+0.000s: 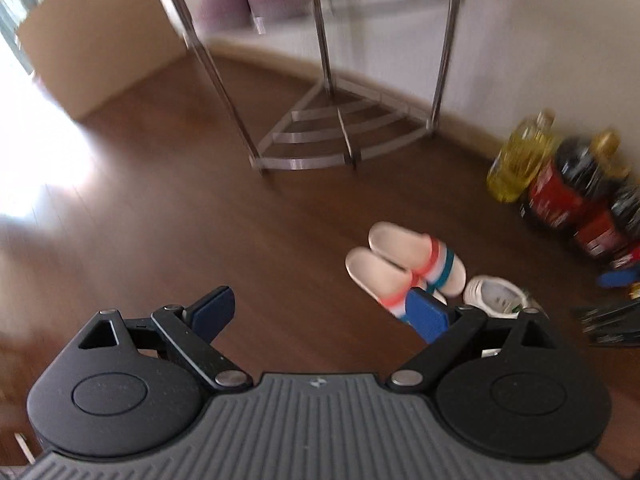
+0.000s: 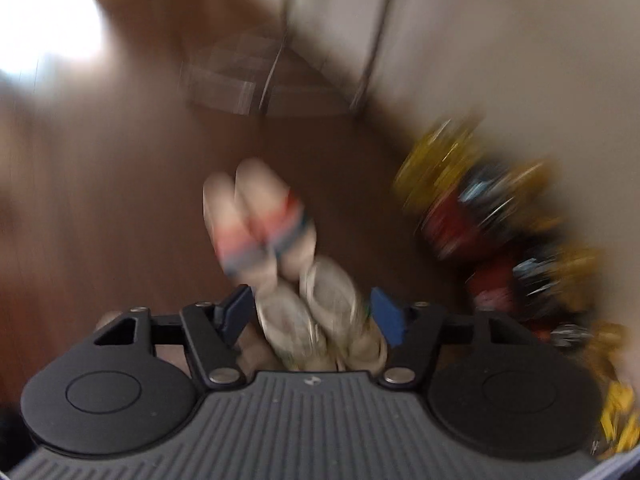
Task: Organize scattered shoes
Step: 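Move the right gripper down to the white-and-green sneakers, then grasp both white sneakers by their heels with the right gripper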
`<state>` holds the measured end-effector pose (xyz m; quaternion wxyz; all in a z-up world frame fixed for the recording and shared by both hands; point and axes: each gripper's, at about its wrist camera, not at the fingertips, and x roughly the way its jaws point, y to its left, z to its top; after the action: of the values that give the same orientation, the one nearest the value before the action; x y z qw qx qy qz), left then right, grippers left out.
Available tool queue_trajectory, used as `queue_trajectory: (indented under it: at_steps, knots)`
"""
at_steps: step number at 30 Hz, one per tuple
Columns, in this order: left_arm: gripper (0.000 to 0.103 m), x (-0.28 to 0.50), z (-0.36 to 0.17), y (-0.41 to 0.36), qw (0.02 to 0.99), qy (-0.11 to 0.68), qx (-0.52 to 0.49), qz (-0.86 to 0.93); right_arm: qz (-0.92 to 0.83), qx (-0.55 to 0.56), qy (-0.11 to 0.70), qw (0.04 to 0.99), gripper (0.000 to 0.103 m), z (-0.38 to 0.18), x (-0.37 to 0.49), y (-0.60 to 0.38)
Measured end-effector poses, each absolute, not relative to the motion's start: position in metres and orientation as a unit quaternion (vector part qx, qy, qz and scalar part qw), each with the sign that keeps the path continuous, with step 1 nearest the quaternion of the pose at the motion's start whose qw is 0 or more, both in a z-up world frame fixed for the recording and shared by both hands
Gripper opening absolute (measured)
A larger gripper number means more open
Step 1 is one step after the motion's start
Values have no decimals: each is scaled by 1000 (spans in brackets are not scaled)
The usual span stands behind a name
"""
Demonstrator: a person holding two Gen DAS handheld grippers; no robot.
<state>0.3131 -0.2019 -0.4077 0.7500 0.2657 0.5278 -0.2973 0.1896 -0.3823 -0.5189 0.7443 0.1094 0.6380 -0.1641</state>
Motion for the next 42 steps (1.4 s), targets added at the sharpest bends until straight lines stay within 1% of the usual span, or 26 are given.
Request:
queue_trajectory:
  at_steps: [1, 3, 4, 5, 6, 8, 10, 13, 16, 17, 19, 21, 25, 26, 29, 31, 37, 39, 40, 42]
  knots:
    - [94, 306, -434, -203, 743, 540, 267, -292, -155, 103, 645, 741, 49, -543, 189, -383]
    - [94, 292, -486, -204, 728, 563, 269, -282, -128, 73, 660, 736, 50, -622, 197, -387]
    - [94, 283, -505, -207, 720, 572, 275, -280, -123, 66, 662, 736, 50, -641, 200, -388]
    - [94, 275, -522, -210, 712, 580, 281, -279, -118, 61, 664, 736, 51, -672, 205, -391]
    - [94, 268, -536, -214, 705, 585, 285, -280, -114, 65, 669, 731, 52, -703, 211, -395]
    - [94, 260, -556, -219, 693, 594, 290, -286, -109, 68, 682, 720, 55, -745, 219, -398]
    - [94, 256, -569, -222, 686, 600, 293, -290, -95, 51, 712, 694, 56, -789, 225, -394]
    - [94, 259, -573, -226, 682, 608, 280, -295, -75, 9, 783, 617, 52, -825, 221, -391]
    - [94, 270, -574, -230, 677, 620, 263, -297, -60, 1, 816, 575, 39, -832, 227, -393]
    - [94, 272, -575, -232, 676, 621, 261, -298, -58, 7, 823, 565, 37, -834, 230, -394]
    - [94, 276, -576, -236, 674, 623, 260, -300, -50, 11, 839, 542, 37, -844, 236, -395]
    - [94, 276, -576, -238, 675, 618, 265, -303, -35, 10, 865, 501, 40, -866, 239, -395]
    - [94, 276, -576, -241, 675, 617, 274, -297, -26, 23, 871, 490, 40, -870, 237, -399]
    - [94, 276, -575, -242, 676, 617, 274, -296, -22, 28, 869, 493, 31, -867, 233, -400]
    - [94, 274, -571, -246, 679, 615, 272, -293, -10, 43, 863, 504, 17, -860, 223, -405]
    - [94, 270, -568, -251, 680, 612, 276, -295, -16, 63, 855, 514, 14, -851, 212, -413]
    - [94, 245, -558, -272, 673, 601, 300, -309, -33, 134, 823, 550, 13, -809, 180, -447]
    - [94, 242, -546, -282, 672, 596, 307, -314, -36, 168, 809, 563, 12, -774, 174, -463]
    - [94, 241, -540, -287, 672, 594, 310, -317, -36, 171, 806, 565, 12, -768, 175, -466]
    - [94, 238, -528, -297, 671, 588, 317, -322, -31, 190, 794, 577, 12, -728, 182, -482]
